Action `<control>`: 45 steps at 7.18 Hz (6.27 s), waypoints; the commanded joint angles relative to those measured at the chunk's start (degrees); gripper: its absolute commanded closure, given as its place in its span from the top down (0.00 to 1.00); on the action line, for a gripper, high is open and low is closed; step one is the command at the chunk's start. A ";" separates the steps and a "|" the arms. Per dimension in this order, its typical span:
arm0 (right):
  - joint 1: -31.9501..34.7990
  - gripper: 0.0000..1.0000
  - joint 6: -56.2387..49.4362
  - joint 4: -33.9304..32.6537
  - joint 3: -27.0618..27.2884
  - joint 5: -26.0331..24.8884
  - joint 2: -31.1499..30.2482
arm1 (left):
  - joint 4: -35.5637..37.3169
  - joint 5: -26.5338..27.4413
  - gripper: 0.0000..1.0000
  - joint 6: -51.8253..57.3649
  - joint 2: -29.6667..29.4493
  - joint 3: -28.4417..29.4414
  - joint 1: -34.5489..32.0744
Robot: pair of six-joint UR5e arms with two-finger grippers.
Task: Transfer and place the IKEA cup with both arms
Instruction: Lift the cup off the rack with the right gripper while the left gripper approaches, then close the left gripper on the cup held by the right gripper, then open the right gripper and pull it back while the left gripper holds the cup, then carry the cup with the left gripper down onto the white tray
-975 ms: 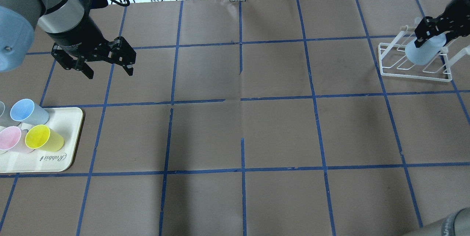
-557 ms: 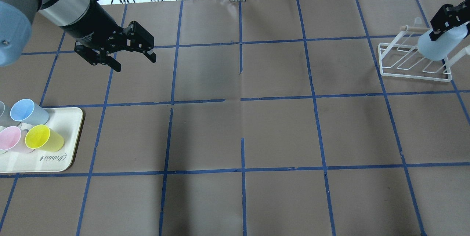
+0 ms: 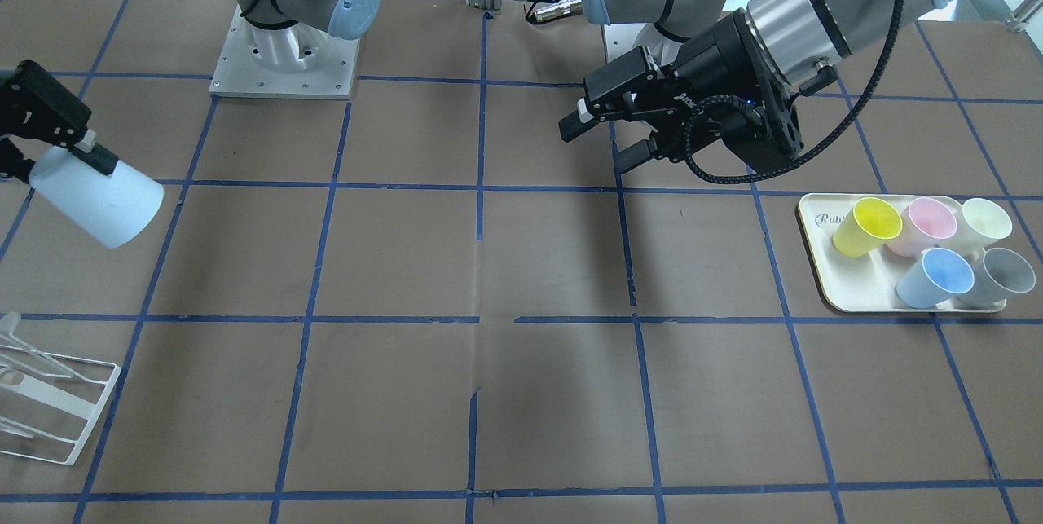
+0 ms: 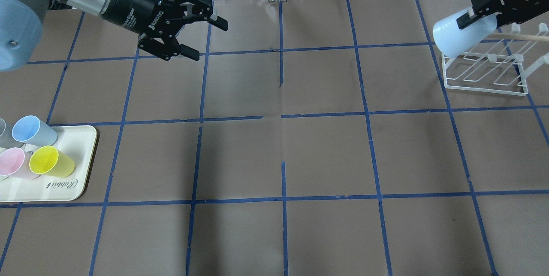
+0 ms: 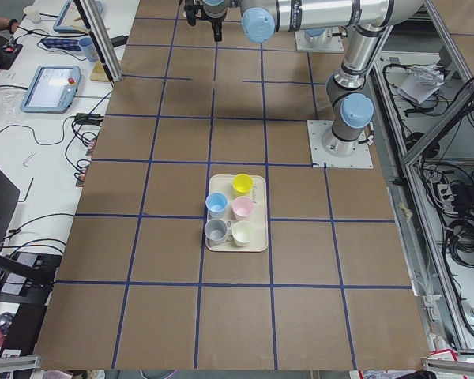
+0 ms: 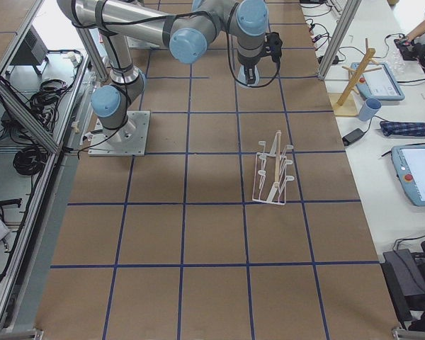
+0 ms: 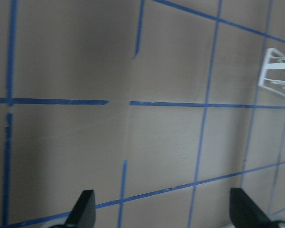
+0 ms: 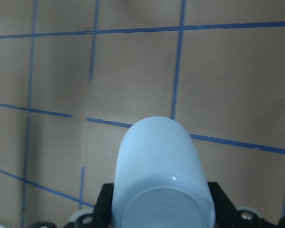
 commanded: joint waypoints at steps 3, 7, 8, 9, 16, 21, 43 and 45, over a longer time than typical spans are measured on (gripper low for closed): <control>5.35 0.48 -9.27 17.41 0.64 24.95 0.87 | 2.89 -29.91 1.00 -7.76 -2.73 -3.14 -0.24; 15.91 0.47 -11.04 18.22 1.26 36.12 0.70 | 7.89 -44.55 1.00 -7.32 -5.72 -5.53 -1.56; 17.32 0.47 -11.04 18.22 1.26 37.63 0.44 | 9.21 -44.56 0.99 -7.05 -6.68 -5.53 -3.05; 18.03 0.47 -11.04 18.22 1.26 39.56 -0.44 | 9.66 -44.56 0.99 -7.23 -7.30 -5.88 -5.24; 16.38 0.47 -11.57 17.52 1.70 39.31 -0.45 | 12.10 -44.56 0.98 -13.91 -5.90 -5.97 -6.22; 16.11 0.47 -11.66 17.78 1.70 39.14 -1.06 | 14.58 -46.67 0.71 -14.00 -6.95 -5.45 -8.06; 17.93 1.00 29.41 -4.14 3.44 -22.17 -0.46 | 31.02 -4.66 0.00 -27.74 -8.27 -3.78 2.21; 24.16 1.00 35.85 -10.06 5.04 -24.14 -0.36 | 24.21 8.11 0.00 -17.38 -7.14 -3.60 2.21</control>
